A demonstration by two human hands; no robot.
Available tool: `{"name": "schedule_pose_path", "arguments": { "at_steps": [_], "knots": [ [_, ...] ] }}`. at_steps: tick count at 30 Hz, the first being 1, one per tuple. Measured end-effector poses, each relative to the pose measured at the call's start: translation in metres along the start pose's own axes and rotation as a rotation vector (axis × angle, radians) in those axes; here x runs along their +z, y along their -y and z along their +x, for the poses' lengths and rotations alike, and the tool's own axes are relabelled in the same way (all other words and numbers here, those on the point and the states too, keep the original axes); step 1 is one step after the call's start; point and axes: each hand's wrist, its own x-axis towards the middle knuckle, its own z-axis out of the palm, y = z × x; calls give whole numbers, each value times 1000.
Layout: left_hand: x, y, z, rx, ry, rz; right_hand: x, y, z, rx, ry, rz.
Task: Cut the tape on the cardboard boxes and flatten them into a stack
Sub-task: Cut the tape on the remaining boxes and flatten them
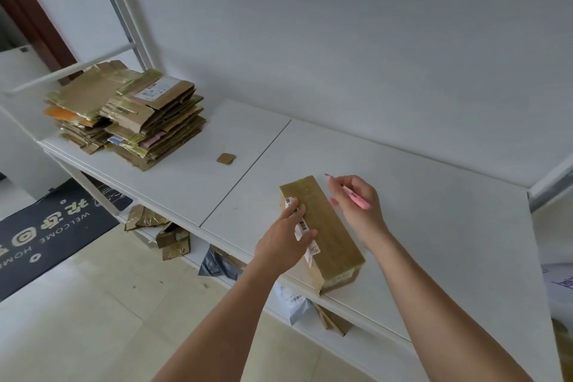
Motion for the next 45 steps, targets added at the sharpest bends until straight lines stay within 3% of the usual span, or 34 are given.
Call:
{"name": "schedule_pose_path", "arguments": {
  "at_steps": [3, 23, 45],
  "knots": [
    [-2, 4, 1, 3, 22, -11, 18, -4, 7, 21, 9, 27],
    [4, 23, 3, 87, 47, -318, 39, -33, 16, -253, 48, -450],
    [6, 28, 11, 54, 19, -185, 33, -28, 19, -279, 119, -541]
  ]
}}
